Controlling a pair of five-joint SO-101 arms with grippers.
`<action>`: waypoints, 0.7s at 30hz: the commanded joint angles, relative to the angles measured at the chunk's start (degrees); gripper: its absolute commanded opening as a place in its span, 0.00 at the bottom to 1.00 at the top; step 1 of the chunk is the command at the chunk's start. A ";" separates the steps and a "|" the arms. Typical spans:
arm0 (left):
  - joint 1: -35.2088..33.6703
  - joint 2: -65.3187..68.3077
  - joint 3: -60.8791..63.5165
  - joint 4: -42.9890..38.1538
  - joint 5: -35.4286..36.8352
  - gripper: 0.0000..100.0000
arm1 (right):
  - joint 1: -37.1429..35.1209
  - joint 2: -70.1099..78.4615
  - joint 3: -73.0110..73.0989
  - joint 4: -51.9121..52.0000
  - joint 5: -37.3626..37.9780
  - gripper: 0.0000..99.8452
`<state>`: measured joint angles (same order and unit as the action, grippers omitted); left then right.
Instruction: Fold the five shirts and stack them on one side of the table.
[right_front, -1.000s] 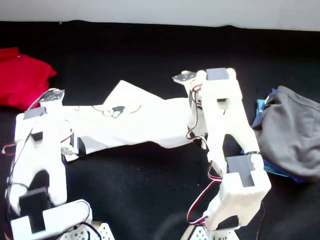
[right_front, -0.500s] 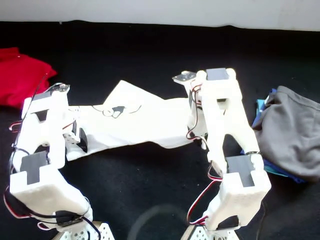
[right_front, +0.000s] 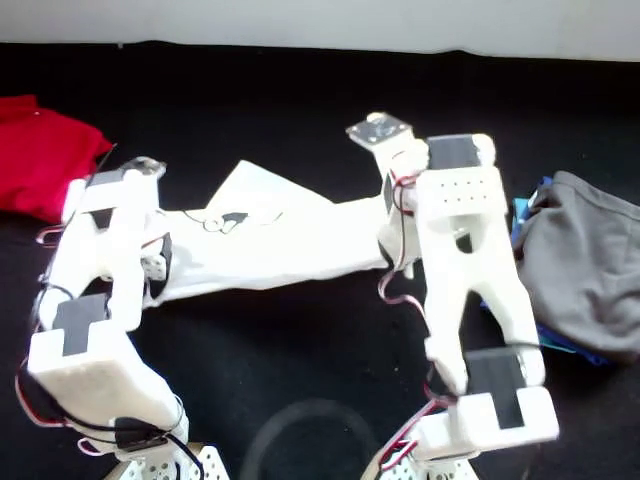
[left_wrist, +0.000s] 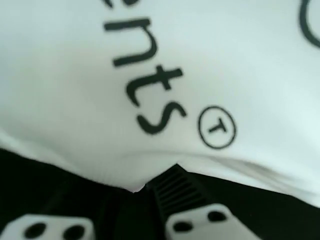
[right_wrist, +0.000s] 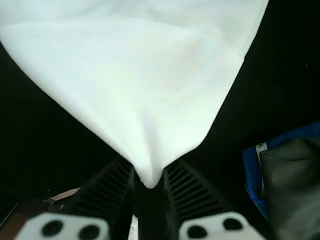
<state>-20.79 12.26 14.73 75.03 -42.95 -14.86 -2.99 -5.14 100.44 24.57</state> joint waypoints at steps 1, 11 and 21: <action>-2.33 -14.11 -5.23 5.54 -0.26 0.01 | 0.84 -10.77 -2.15 0.75 0.70 0.01; -3.21 -43.47 -17.80 4.57 -0.26 0.01 | 7.16 -27.03 -12.79 -11.30 0.88 0.01; -3.56 -54.46 -23.78 -6.86 -0.44 0.01 | 5.41 -27.38 -31.78 -27.03 8.44 0.01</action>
<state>-22.73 -39.52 -6.99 71.08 -42.95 -9.23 -28.92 -31.34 78.55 29.76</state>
